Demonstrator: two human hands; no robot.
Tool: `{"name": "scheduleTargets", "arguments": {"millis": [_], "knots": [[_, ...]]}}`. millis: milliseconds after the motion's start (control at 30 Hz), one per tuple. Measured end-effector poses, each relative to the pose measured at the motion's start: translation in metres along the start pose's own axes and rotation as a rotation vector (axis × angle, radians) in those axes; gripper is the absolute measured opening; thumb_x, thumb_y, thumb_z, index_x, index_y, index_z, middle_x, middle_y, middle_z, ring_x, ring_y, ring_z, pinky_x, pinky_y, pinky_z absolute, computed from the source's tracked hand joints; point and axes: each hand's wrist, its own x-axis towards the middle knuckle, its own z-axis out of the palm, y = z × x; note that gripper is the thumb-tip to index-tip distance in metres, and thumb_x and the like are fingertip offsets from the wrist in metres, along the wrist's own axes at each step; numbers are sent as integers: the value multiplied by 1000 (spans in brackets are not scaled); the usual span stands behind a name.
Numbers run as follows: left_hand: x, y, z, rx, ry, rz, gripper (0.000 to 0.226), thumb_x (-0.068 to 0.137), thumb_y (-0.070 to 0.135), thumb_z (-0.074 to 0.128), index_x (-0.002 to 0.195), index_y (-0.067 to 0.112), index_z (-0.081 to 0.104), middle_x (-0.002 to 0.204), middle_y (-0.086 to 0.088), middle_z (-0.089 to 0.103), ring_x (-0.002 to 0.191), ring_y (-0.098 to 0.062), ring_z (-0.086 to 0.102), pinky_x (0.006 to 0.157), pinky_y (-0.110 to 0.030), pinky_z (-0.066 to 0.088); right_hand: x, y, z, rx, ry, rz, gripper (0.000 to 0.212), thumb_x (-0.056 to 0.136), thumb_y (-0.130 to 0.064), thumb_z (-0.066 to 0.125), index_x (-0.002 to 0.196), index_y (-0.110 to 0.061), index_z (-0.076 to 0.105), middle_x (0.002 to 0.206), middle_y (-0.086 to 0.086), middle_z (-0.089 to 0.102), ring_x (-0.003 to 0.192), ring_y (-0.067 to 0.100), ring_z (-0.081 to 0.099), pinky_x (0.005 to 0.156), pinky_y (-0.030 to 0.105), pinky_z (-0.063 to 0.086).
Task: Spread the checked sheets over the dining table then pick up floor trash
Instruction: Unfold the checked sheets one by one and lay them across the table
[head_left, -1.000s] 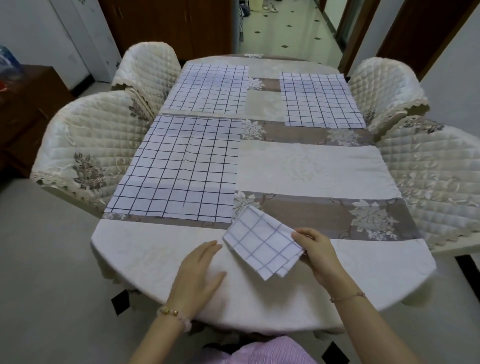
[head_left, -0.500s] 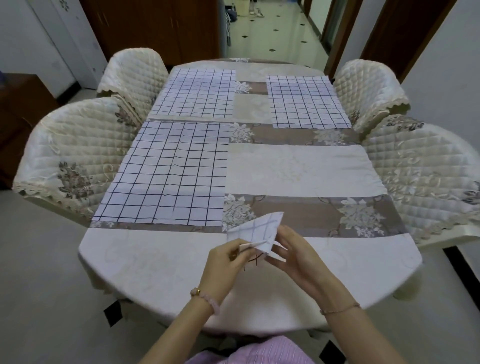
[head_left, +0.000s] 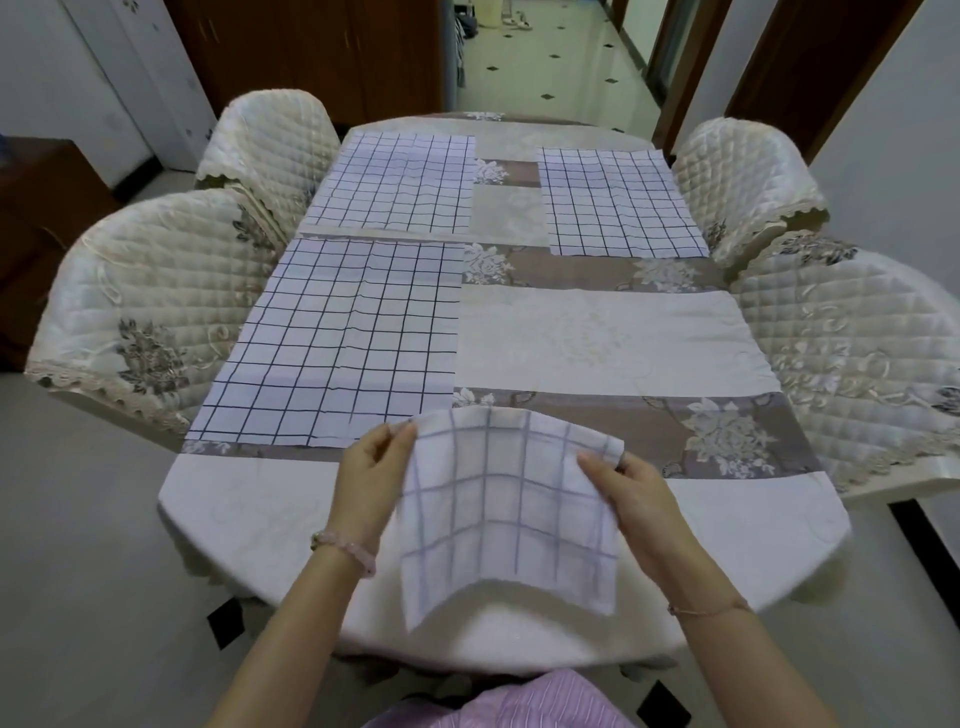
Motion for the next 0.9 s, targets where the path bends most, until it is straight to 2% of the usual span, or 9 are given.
{"name": "scheduleTargets", "arguments": {"millis": [100,200,333,433,500,567,667,800,900], "knots": [[9,-4,-11,67,-9,-12,21,91,19,57,73,7,58,67,-6,39,65,-15,33,58,-25,29,5,-3,-10,-77,-9,-19,17,90,-17,60,100,-12,72,92,2,76,81,12,72,62,17,54],[13,-14,-14,103,-26,-52,20,90,22,58,76,7,60,69,-7,40,65,-16,34,55,-22,29,10,4,-11,-151,-12,-21,16,91,-19,59,99,-16,72,94,-5,76,87,6,70,66,12,52],[12,-28,-13,-67,-142,-307,15,92,28,55,88,16,63,76,-1,61,66,-14,52,55,-22,42,19,16,-10,-124,62,17,16,92,-19,57,89,-19,73,82,-6,76,77,9,69,66,20,51],[4,-46,-13,-122,-312,-438,16,92,23,54,105,16,61,84,3,71,71,-13,66,59,-26,52,27,24,-14,-90,119,70,15,92,-19,57,92,-15,71,91,3,73,84,18,67,74,30,53],[-5,-56,-11,-93,-387,-481,12,92,12,54,102,10,61,78,5,73,69,-10,69,58,-24,53,33,30,-20,-84,149,97,18,92,-20,57,96,-10,71,99,11,73,93,26,67,86,40,54],[-13,-66,-10,-68,-452,-531,15,88,6,58,103,7,62,85,-1,74,78,-15,71,66,-29,57,40,36,-28,-103,174,117,24,91,-23,58,100,-5,70,107,18,70,99,30,66,95,48,50],[-21,-74,-9,-11,-505,-552,25,82,3,63,106,0,62,105,-20,70,94,-26,68,84,-38,56,50,44,-42,-129,186,155,44,84,-34,64,100,6,63,112,32,61,92,31,64,94,48,49],[-24,-73,-3,-5,-381,-481,8,85,-3,59,88,1,66,85,-11,71,74,-16,68,66,-25,56,50,38,-45,-216,227,135,32,91,-24,59,110,2,62,121,27,61,96,26,58,87,39,49],[-25,-59,3,-18,-286,-430,4,82,-1,64,82,3,64,72,-6,67,67,-16,62,63,-25,56,38,26,-32,-605,336,-58,50,89,-23,60,135,-10,44,134,9,50,119,25,49,96,34,41]]}}
